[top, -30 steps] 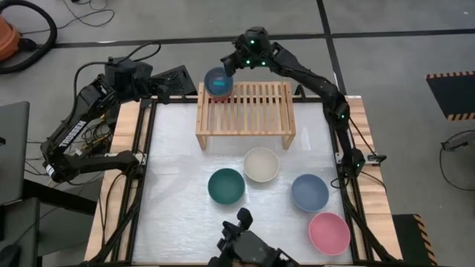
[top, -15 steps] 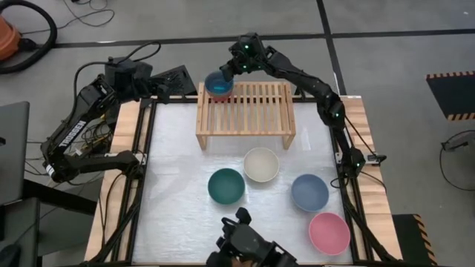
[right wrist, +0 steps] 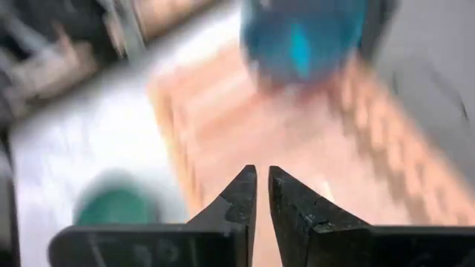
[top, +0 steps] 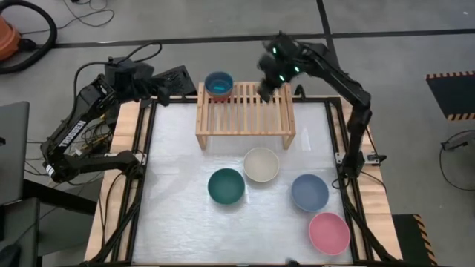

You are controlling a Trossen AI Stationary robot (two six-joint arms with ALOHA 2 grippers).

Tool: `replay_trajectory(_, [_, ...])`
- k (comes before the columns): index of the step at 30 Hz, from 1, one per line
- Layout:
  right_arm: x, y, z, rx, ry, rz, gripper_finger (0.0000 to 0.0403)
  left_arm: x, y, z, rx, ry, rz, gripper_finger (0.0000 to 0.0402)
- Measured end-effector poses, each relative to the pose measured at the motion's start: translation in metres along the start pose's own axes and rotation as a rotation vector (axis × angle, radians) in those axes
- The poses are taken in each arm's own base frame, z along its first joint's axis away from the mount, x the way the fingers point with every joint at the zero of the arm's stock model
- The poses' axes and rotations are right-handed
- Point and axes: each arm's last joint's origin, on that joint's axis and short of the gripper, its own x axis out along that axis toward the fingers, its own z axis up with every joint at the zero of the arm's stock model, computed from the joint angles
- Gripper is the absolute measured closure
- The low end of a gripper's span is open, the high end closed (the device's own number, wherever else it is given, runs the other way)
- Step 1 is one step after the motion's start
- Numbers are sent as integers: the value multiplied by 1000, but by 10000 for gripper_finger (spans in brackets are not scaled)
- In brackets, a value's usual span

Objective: Place and stack bowls onto a shelf
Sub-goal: Put the blue bowl on the shelf

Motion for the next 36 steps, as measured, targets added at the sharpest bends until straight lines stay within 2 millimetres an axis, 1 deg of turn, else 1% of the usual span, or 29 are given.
replay_trajectory(2, [-11, 13, -22, 5, 177, -64, 321, 0, 0, 0, 29, 2, -15, 209])
replay_trajectory(3, [-14, 19, -29, 14, 223, -103, 311, 0, -1, 0, 40, 3, -22, 209])
replay_trajectory(4, [-13, 25, -32, 27, 230, -137, 300, 0, -1, 0, 47, 4, -28, 209])
replay_trajectory(5, [-13, 33, -38, 52, 230, -133, 287, 0, -1, 0, 52, 5, -34, 209])
replay_trajectory(7, [-16, 40, -48, 100, 249, -115, 258, 0, -1, 0, 58, 7, -49, 209])
replay_trajectory(9, [-13, 50, -64, 130, 307, -176, 228, 0, -2, 0, 60, 11, -69, 209])
replay_trajectory(10, [-12, 52, -74, 161, 328, -222, 212, 0, -2, -1, 63, 12, -79, 209])
replay_trajectory(13, [1, 54, -106, 265, 398, -264, 173, 0, -3, -1, 74, 19, -111, 209])
replay_trajectory(15, [5, 56, -133, 347, 493, -302, 158, 0, -3, -2, 76, 29, -126, 209])
replay_trajectory(17, [9, 57, -161, 427, 596, -346, 154, 0, -3, -2, 75, 33, -130, 209])
replay_trajectory(19, [16, 64, -184, 504, 626, -349, 154, 0, -3, -2, 76, 32, -130, 209])
replay_trajectory(21, [22, 71, -202, 572, 641, -335, 154, 0, -3, -2, 83, 31, -129, 209])
replay_trajectory(24, [25, 84, -224, 644, 658, -354, 154, 1, -4, -2, 84, 34, -129, 209])
replay_trajectory(26, [28, 95, -236, 673, 670, -375, 154, 2, -4, -2, 82, 37, -128, 209])
replay_trajectory(29, [34, 113, -249, 722, 655, -365, 154, 2, -4, -2, 71, 36, -129, 209])
replay_trajectory(33, [49, 140, -260, 742, 638, -345, 154, 2, -4, -2, 70, 37, -128, 209])
replay_trajectory(36, [65, 157, -270, 731, 651, -348, 154, 3, -4, -1, 70, 36, -130, 209])
